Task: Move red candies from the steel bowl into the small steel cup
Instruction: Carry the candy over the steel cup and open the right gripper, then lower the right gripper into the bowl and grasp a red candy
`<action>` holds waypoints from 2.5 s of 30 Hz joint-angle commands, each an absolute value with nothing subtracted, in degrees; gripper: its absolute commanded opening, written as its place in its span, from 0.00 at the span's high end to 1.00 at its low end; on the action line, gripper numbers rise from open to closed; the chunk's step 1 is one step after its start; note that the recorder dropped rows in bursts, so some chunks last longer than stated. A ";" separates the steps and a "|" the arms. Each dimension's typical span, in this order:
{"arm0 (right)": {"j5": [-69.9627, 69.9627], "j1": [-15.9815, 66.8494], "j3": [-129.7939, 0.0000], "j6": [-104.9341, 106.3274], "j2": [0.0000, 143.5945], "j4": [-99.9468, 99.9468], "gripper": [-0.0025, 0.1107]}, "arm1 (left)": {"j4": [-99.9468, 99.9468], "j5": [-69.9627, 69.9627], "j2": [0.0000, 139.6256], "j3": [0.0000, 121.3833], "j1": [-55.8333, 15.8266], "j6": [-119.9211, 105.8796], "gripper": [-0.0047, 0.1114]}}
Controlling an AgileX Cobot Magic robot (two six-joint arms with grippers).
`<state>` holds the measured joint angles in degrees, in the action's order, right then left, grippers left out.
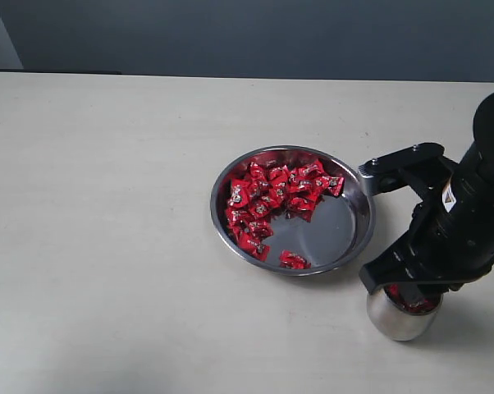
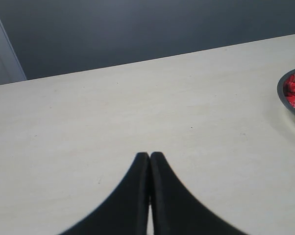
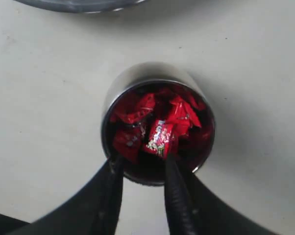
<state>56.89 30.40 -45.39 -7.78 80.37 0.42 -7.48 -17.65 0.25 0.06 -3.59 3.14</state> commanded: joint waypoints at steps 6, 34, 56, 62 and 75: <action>49.08 30.31 -46.29 -7.78 79.84 0.86 0.71 | -7.59 -17.27 0.00 0.00 -4.06 3.46 0.96; 43.96 30.31 -72.22 7.79 112.34 -4.47 0.63 | -7.59 -17.27 0.00 0.00 -4.06 3.46 0.96; 43.24 28.61 -77.43 7.56 119.90 -2.51 0.56 | -7.59 -17.27 0.00 0.00 -4.06 3.46 0.96; 41.57 28.61 -77.43 7.47 120.41 -1.79 0.56 | -7.59 -17.27 0.00 0.00 -4.06 3.46 0.96; 42.41 28.61 -77.43 7.47 120.53 -1.69 0.66 | -7.59 -17.27 0.00 0.00 -4.06 3.46 0.96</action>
